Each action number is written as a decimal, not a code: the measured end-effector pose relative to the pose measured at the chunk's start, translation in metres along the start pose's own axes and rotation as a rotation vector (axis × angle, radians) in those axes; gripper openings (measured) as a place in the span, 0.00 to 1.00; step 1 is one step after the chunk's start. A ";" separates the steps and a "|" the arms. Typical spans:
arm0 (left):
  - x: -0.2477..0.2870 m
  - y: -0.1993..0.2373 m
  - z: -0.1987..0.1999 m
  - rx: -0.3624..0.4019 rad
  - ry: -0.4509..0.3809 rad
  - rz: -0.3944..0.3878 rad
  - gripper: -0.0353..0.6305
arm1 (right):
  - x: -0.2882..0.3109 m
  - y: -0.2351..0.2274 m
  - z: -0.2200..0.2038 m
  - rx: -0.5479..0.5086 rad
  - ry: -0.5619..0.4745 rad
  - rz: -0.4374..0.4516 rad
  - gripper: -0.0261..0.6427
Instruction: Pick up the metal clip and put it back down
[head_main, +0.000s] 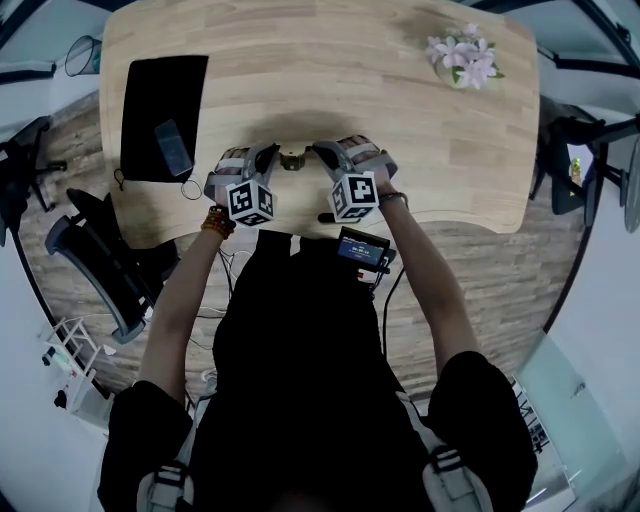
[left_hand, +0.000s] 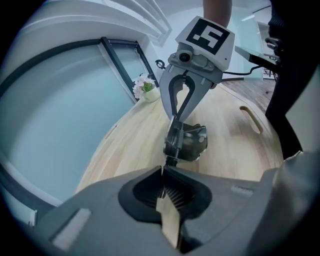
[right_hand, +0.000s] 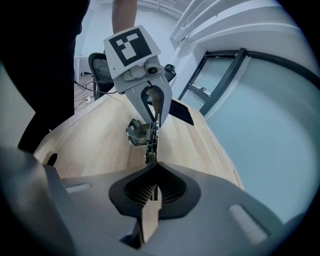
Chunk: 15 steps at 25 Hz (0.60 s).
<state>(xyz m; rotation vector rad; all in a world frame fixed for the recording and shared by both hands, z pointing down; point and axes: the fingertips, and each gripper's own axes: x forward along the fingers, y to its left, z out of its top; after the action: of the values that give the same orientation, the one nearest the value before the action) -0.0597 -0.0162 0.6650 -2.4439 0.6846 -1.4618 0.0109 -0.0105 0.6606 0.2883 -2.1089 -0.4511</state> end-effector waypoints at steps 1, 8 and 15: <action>0.002 -0.001 0.000 0.006 0.005 0.001 0.08 | 0.002 0.001 -0.001 0.001 -0.001 0.005 0.07; 0.013 -0.009 -0.005 0.033 0.026 0.002 0.08 | 0.012 0.007 -0.011 -0.040 -0.012 0.037 0.07; 0.019 -0.016 -0.008 0.025 0.037 -0.015 0.08 | 0.022 0.017 -0.019 -0.053 0.008 0.070 0.08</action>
<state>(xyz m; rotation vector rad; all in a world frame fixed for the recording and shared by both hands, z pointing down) -0.0549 -0.0113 0.6899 -2.4145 0.6528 -1.5150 0.0145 -0.0071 0.6934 0.1852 -2.0885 -0.4631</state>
